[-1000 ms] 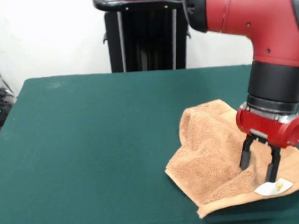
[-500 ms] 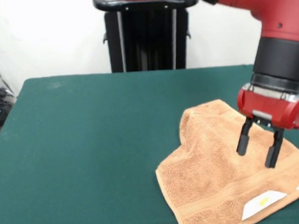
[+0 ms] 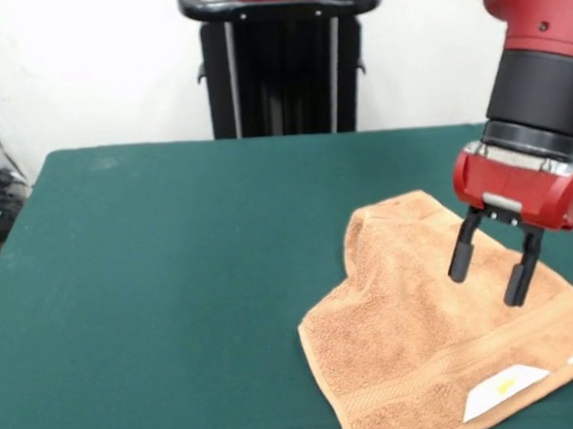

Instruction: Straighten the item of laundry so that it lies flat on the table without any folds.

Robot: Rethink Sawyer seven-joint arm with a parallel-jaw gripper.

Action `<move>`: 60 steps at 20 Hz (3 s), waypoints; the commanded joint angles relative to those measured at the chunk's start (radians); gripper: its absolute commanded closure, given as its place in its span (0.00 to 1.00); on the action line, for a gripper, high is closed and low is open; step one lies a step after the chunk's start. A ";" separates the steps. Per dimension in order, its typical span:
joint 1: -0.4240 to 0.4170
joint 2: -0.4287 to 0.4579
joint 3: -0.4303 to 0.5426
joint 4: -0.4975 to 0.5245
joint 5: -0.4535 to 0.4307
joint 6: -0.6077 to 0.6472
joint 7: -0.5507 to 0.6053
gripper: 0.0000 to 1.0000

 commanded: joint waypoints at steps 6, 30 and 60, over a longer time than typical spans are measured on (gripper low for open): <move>-0.008 -0.056 0.065 0.304 -0.086 0.054 0.087 0.00; -0.149 0.054 0.279 0.317 -0.112 -0.282 0.121 0.00; -0.045 0.116 0.177 0.303 0.007 -0.163 0.159 0.00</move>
